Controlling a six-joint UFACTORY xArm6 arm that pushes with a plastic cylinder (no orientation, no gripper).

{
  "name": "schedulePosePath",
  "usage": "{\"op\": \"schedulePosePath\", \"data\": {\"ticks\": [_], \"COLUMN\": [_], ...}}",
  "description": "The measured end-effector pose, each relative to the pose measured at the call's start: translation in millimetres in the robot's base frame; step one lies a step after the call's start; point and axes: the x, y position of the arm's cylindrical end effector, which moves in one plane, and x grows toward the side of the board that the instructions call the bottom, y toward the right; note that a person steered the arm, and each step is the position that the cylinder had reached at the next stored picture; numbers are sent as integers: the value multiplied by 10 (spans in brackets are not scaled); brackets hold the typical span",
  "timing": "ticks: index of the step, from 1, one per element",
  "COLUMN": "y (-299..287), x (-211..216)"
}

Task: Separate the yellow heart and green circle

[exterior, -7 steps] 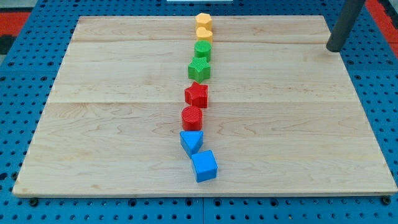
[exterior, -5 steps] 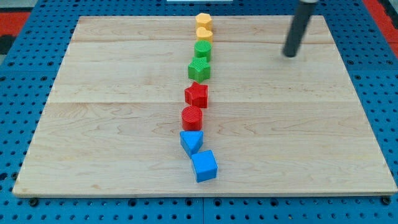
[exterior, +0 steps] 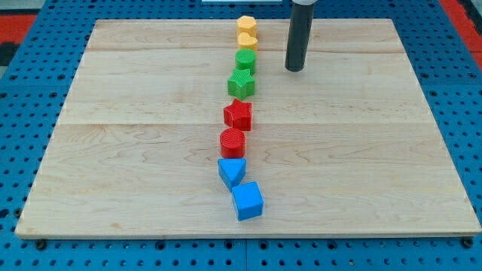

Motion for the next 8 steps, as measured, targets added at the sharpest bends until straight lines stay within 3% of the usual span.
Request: {"op": "schedulePosePath", "data": {"ticks": [5,6,7,8], "y": [-48,-682,-907,-672], "x": [-152,-353,-335,137]}}
